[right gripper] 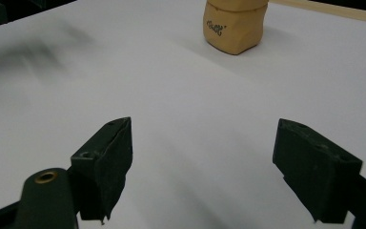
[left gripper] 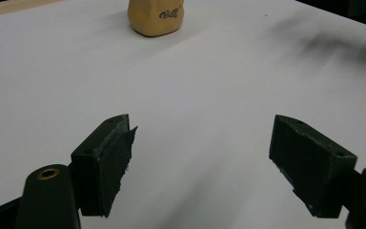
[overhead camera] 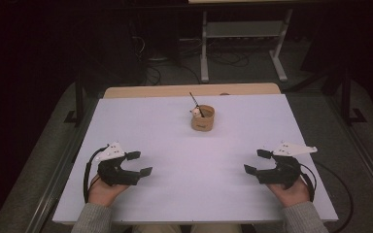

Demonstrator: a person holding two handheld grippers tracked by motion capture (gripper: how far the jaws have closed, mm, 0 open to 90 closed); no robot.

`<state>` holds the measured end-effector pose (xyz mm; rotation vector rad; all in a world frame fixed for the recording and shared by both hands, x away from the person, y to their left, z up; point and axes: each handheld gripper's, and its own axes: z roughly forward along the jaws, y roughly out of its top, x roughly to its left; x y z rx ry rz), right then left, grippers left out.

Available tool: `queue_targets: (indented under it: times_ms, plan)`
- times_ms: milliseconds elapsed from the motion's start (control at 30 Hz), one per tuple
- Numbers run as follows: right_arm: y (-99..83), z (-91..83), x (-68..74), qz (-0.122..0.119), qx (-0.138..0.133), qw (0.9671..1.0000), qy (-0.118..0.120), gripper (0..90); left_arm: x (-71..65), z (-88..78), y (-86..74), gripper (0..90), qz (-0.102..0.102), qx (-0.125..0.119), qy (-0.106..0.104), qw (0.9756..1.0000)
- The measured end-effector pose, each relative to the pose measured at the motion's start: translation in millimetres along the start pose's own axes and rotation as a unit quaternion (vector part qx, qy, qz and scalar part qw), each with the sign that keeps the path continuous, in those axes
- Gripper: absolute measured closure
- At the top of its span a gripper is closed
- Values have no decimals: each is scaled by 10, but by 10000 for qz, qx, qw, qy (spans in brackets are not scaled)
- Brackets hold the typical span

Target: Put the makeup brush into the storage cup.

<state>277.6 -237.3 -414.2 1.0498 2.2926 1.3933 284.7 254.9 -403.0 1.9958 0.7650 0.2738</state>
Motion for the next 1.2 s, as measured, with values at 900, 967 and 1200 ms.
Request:
queue_targets:
  times_ms: [900, 967, 1200]
  plan:
    - [-9, 48, 30, -117, 101, 9999, 65, 202, -27, -98, -43, 210, 125, -45, 149, 9998]
    - [-8, 49, 39, -112, 106, 9999, 69, 202, -31, -99, -40, 210, 137, -46, 144, 9998]
    - [-5, 50, 43, -122, 89, 9999, 80, 202, -49, -97, -31, 210, 204, -23, 155, 9997]
